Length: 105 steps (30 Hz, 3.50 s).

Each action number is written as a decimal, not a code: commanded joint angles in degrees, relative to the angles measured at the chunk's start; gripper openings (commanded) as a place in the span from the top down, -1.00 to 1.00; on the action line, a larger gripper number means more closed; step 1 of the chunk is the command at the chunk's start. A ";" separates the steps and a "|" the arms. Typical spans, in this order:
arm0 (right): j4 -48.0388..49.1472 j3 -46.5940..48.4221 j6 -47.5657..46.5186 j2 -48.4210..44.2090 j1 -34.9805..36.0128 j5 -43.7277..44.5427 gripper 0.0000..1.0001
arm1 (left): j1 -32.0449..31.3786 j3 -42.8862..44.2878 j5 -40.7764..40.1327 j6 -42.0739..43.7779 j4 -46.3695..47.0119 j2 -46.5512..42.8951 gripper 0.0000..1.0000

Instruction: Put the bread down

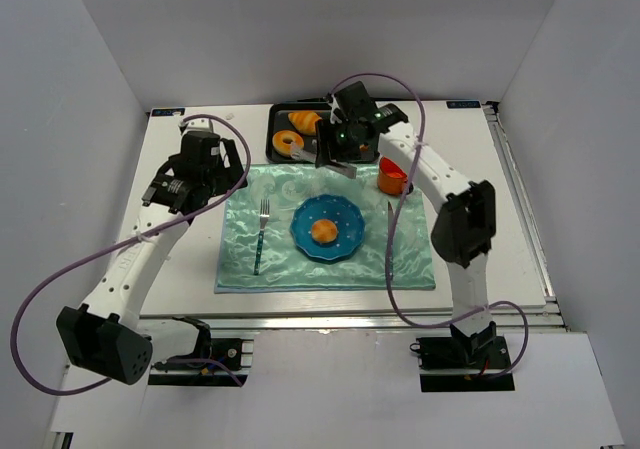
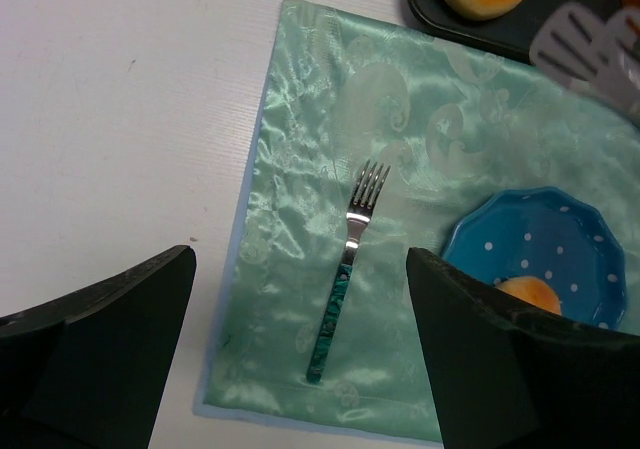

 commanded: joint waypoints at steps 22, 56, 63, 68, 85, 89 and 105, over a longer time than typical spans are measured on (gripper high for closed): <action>17.82 17.29 2.35 21.74 -8.66 -15.26 -0.15 | 0.18 5.26 -2.95 2.66 -1.45 7.17 -0.96; 21.61 11.26 10.26 6.92 -8.04 -15.60 0.94 | 0.18 5.17 -4.35 3.36 -0.75 1.90 -0.96; 10.80 -9.81 4.11 -10.76 -8.13 -14.99 0.94 | 0.18 2.98 -3.65 3.01 -0.31 -2.23 -0.96; 8.95 -24.52 0.85 -23.51 -8.13 -10.08 0.96 | 0.09 1.04 -1.63 1.87 1.01 -3.56 -0.96; 8.60 -46.16 -4.42 -36.17 -8.13 -1.98 0.99 | 0.18 0.95 0.39 0.90 0.92 -3.21 -0.96; 8.42 -47.74 -4.25 -37.50 -8.22 -2.86 0.99 | 0.09 0.95 0.04 0.90 0.66 -3.21 -0.96; 7.28 -48.98 -5.48 -36.01 -6.20 -8.40 0.90 | 0.09 0.34 -0.04 0.81 1.19 -3.03 -0.96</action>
